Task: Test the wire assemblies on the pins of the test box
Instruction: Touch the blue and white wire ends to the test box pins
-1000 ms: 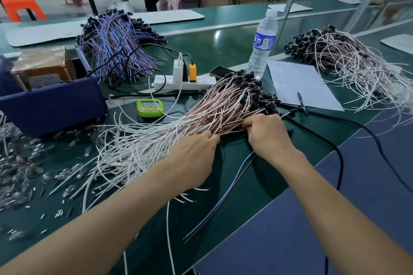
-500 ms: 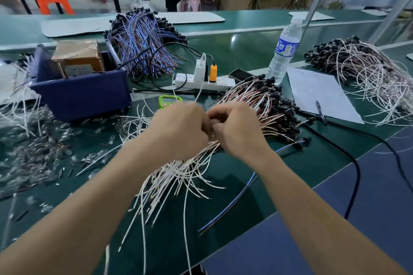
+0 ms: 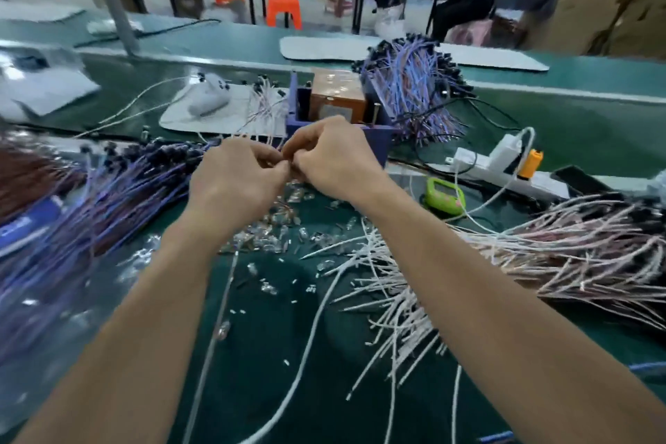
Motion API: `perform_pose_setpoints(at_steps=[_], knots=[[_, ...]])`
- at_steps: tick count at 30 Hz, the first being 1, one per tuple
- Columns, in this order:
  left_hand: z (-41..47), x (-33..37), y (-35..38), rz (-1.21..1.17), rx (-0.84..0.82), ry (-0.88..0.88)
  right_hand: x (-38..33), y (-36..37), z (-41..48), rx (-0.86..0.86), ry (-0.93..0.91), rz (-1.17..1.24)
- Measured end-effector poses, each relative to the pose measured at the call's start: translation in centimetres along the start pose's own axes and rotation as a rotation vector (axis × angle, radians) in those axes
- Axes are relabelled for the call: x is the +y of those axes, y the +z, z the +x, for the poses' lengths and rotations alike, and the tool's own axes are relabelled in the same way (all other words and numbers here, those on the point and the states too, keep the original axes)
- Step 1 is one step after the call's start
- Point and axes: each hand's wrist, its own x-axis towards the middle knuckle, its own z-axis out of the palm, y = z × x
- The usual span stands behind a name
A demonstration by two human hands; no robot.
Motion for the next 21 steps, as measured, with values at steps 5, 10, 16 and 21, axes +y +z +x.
perform_pose_setpoints(at_steps=[5,10,16,21], knots=[[0.0,-7.2,-3.4,0.098,0.263,-0.204,-3.1,6.0,2.8,-0.229,-0.091,-0.054],[-1.3,-12.6,-5.2,0.184,0.421,-0.281,-5.5,10.6,4.7,-0.451,-0.170,-0.259],[-1.8,-14.8,-4.5,0.243,0.408,-0.234,-5.9,13.2,6.0,-0.347,-0.329,-0.460],[-1.3,-14.6,-3.7,0.285,0.456,-0.218,-4.7,13.8,6.5,-0.321,-0.381,-0.479]])
